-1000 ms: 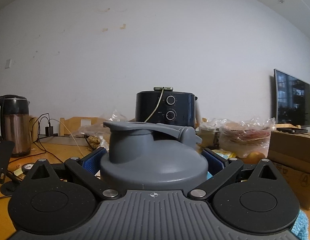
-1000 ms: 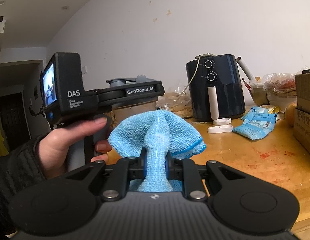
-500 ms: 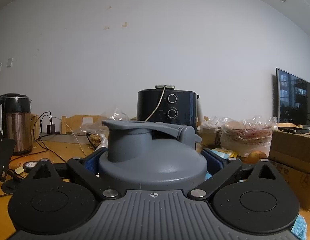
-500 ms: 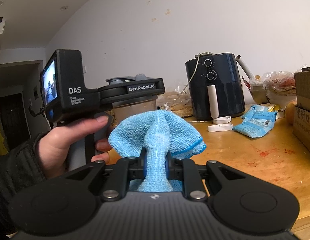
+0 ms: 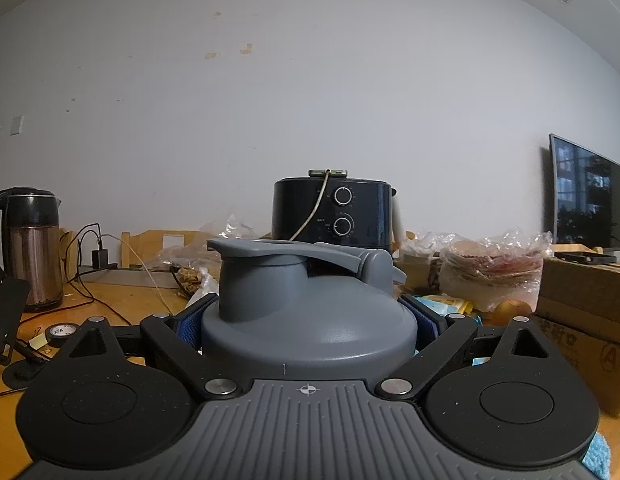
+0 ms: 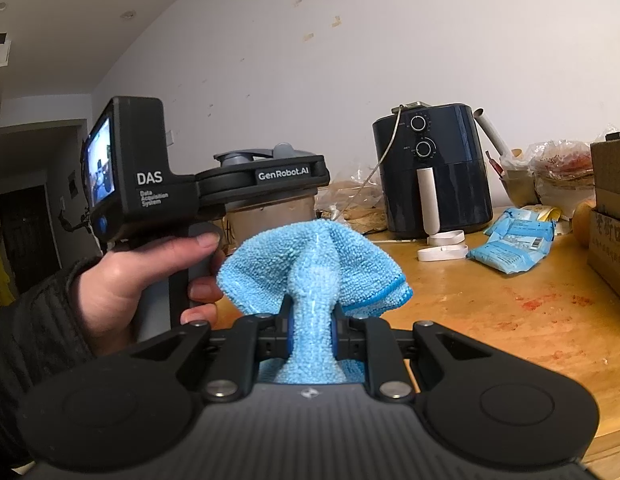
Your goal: Clean container
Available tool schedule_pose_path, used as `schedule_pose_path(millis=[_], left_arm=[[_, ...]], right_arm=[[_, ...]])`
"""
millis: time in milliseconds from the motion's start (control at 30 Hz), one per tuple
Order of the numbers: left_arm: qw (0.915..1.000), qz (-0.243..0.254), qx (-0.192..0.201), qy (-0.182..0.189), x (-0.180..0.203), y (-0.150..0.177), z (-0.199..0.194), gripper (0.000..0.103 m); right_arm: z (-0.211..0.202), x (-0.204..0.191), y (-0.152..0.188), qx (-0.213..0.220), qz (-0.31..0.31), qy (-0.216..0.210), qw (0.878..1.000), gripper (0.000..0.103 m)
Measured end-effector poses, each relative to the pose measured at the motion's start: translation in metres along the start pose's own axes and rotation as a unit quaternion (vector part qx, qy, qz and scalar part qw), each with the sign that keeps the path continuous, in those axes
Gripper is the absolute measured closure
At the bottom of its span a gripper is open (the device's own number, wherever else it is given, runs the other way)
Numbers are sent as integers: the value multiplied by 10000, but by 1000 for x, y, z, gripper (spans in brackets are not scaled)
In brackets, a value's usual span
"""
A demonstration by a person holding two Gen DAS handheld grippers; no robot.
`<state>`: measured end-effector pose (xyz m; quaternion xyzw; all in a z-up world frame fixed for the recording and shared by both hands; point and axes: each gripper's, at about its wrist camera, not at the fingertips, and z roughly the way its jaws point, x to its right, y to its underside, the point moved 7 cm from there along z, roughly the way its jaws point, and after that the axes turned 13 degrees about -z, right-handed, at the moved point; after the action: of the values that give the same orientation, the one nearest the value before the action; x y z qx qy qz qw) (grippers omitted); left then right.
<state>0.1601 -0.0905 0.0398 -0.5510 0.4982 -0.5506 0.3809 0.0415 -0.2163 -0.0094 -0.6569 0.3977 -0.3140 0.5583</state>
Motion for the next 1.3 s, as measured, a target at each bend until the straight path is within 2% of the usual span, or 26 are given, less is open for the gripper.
schedule_pose_path(millis=[467,900,1300], left_arm=[[9973,149,-92,710,0,3,-1,8],[9899,128,-244,1391,-4,4,6,8],[9845,141,-232,1730,-10,5,6,8]], right_arm=[[1,3,2,-19,81,13,10000,90],[1,6,4,-21,134,40,9999,90],[-1,7,6,-33,198,30,9998,90]])
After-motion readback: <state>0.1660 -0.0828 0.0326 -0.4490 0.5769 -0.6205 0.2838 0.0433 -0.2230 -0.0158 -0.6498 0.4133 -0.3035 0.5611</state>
